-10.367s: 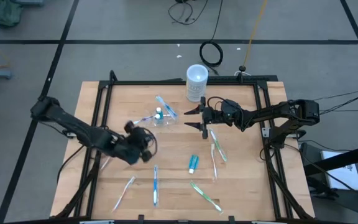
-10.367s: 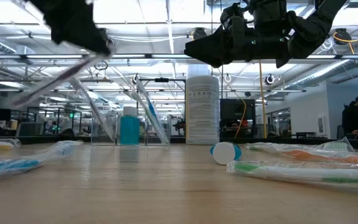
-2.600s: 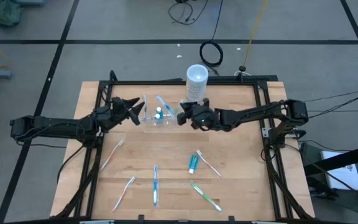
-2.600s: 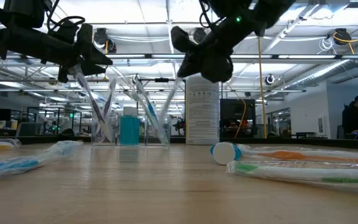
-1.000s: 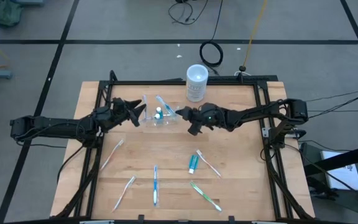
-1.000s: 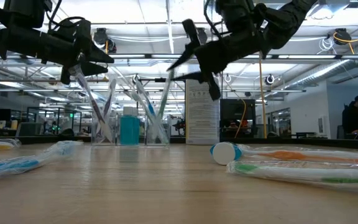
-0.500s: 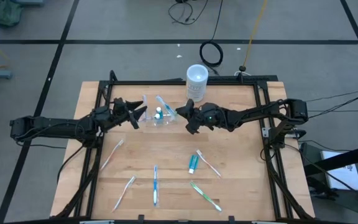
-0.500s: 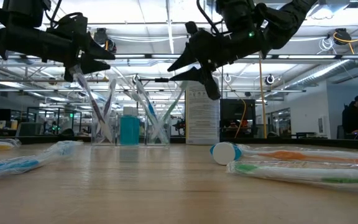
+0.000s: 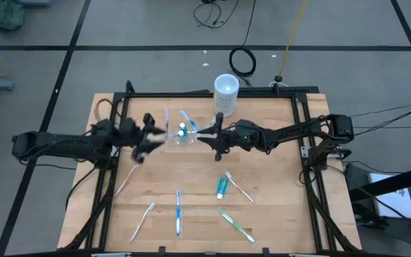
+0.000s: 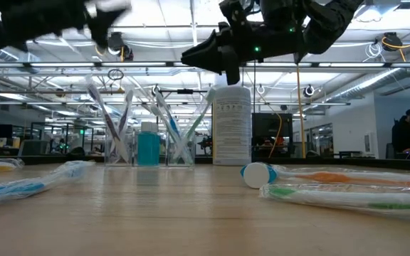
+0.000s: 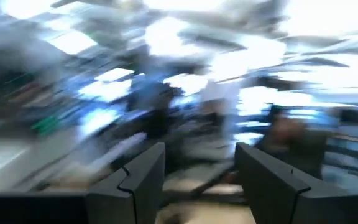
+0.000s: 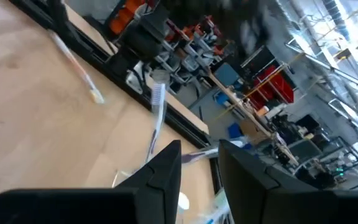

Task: Pick & Place toothbrushing station
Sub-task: Put the top left orange toothbrush into the transparent organizer

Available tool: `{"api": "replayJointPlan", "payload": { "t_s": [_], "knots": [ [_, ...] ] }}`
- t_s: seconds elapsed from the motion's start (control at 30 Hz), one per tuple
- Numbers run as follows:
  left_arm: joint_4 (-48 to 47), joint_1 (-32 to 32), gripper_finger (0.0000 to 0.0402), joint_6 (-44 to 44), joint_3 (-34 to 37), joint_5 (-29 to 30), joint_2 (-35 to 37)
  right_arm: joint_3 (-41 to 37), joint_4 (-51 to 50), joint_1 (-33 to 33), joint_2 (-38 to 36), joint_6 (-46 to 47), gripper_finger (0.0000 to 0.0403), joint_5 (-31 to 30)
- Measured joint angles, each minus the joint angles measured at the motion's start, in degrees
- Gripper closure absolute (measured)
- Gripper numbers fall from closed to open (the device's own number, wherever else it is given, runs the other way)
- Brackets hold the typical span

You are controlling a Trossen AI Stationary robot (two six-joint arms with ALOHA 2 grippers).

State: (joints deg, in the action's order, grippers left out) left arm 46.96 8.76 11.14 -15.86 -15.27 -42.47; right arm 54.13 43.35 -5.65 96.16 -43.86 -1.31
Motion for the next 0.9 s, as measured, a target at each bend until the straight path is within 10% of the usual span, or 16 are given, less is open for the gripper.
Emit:
{"api": "replayJointPlan", "payload": {
  "t_s": [0.2, 0.47, 0.67, 0.9],
  "knots": [
    [1.8, -13.1, 0.0199, -13.8, -2.2, -6.4, -1.4, 0.0, -0.3, 0.0, 0.0, 2.6, 0.0303, -0.1],
    [-10.4, -29.4, 0.0199, -27.5, -12.2, 9.6, -9.4, 0.0, -4.0, 0.0, 0.0, 2.7, 0.0303, -0.1],
    [-41.4, -34.8, 0.0199, -11.5, -27.5, 30.7, -17.2, 0.0, -6.0, 0.0, 0.0, 3.0, 0.0303, -0.1],
    [-73.8, -38.5, 0.0199, 20.1, -39.1, 25.7, -26.7, 0.0, -6.3, 0.0, 0.0, 5.7, 0.0303, -0.3]
  ]
}}
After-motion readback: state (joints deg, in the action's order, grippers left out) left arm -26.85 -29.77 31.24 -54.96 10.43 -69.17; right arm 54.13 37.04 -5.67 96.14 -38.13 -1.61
